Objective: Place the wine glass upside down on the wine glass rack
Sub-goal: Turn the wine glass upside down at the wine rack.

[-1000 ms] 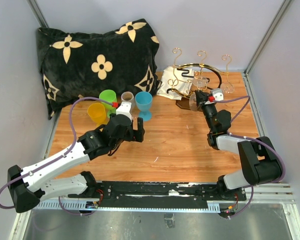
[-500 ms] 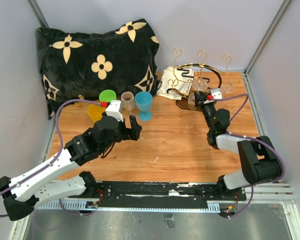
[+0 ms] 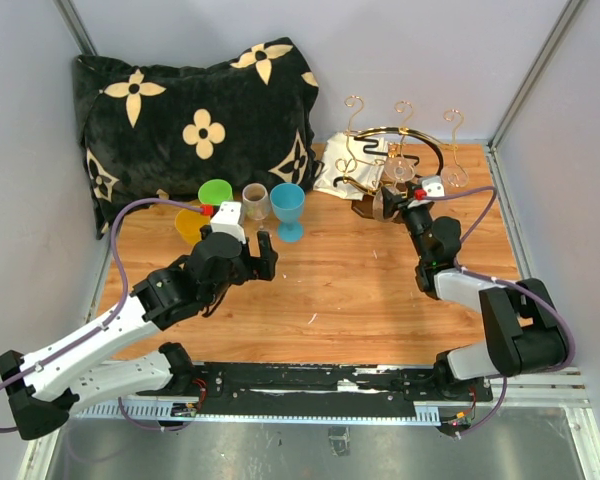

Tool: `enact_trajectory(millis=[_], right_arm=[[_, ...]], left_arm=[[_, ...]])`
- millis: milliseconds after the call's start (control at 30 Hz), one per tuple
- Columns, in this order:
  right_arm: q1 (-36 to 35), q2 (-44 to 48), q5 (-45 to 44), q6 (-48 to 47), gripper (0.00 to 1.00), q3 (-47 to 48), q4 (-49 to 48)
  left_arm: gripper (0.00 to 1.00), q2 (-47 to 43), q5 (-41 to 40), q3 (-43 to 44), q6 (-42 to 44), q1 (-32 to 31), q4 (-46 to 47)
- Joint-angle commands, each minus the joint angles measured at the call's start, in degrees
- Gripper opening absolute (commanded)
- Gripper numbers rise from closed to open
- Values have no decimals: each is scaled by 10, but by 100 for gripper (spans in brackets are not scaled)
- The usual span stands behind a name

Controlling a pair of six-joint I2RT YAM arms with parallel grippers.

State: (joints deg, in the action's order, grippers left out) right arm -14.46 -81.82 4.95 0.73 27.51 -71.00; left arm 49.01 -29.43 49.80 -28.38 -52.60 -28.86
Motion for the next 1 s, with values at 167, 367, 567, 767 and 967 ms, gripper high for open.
enact_trajectory(millis=[167,367,567,767,967], right_arm=[[5,95,12,-18,71,-31,65],[5,178,14,-13,81,-54,177],[5,282,16,11,87,-43,372],[5,377,50,59,92,-21,577],[6,444,66,87,98,-21,701]], left_arm=[[100,-14,-45,19,15,-3,-16],[100,-16,-28,29,39,-3,-13],[100,-19,-18,37,65,-3,-15],[100,-26,-7,57,109,-3,1],[100,21,-60,93,108,6,-25]])
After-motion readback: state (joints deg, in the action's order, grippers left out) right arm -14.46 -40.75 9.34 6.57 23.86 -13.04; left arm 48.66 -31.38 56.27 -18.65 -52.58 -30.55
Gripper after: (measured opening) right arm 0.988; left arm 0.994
